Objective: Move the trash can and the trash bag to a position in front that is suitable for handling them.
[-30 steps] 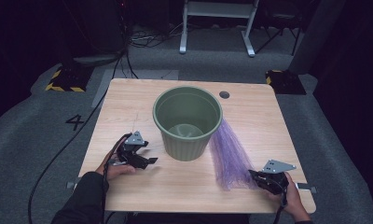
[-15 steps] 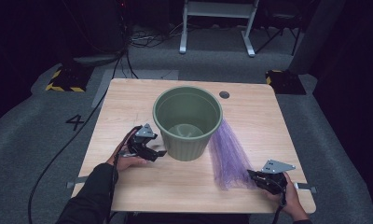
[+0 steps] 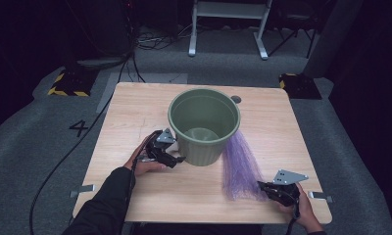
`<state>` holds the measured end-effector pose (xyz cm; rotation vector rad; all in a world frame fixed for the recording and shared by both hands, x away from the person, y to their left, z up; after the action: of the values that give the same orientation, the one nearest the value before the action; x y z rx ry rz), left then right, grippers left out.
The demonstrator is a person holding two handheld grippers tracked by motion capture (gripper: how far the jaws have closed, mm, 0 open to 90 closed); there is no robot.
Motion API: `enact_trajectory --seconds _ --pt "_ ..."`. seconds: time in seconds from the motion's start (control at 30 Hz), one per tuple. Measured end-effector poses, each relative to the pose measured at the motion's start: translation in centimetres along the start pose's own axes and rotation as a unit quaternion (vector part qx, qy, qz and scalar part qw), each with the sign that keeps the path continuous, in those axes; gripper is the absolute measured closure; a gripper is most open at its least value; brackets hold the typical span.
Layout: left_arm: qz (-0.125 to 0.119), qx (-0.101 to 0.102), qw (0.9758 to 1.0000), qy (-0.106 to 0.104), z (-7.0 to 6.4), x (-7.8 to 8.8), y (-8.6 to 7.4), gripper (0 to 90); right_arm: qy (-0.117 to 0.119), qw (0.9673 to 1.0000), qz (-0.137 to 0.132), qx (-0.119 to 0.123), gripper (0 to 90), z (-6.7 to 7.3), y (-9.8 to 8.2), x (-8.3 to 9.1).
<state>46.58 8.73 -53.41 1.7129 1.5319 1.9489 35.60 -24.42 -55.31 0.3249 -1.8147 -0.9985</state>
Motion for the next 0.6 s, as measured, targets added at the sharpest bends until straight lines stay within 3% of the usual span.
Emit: enact_trajectory --seconds 0.17,0.23,0.33,0.4,0.47,0.6 --pt "-0.003 0.006 1.0 0.007 -0.4 -0.8 0.4 15.2 0.027 0.9993 -0.008 0.023 90.0 1.1 0.4 -0.2" --pt "0.006 0.014 0.9999 0.005 -0.6 -0.9 0.2 15.6 0.034 0.9989 -0.005 0.032 89.1 1.8 0.8 -0.5" --pt "0.005 0.049 0.9985 -0.024 -1.1 -0.4 -0.1 16.7 0.041 0.9984 -0.006 0.04 86.1 2.4 1.2 -0.8" --pt "-0.015 0.06 0.9981 -0.003 -1.5 0.4 -0.5 17.9 0.044 0.998 -0.006 0.044 84.7 2.9 1.6 -1.1" --pt "-0.021 0.056 0.9981 -0.013 -2.5 1.1 -1.2 17.9 0.048 0.9975 -0.01 0.051 84.6 3.4 2.1 -1.6" --pt "-0.019 0.029 0.9991 -0.022 -5.2 2.0 -2.3 17.7 0.053 0.9969 -0.013 0.057 85.3 4.1 2.7 -2.0"
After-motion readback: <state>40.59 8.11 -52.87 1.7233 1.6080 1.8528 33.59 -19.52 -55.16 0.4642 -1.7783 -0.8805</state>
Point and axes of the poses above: each handheld gripper's, and its own axes: x roughly backward along the jaws, y roughly out of its top, z roughly to its left, the point moved 8 cm from there along -x, roughly forward along the jaws, and after that the axes turned 12 degrees about x, right-handed, at the moved point
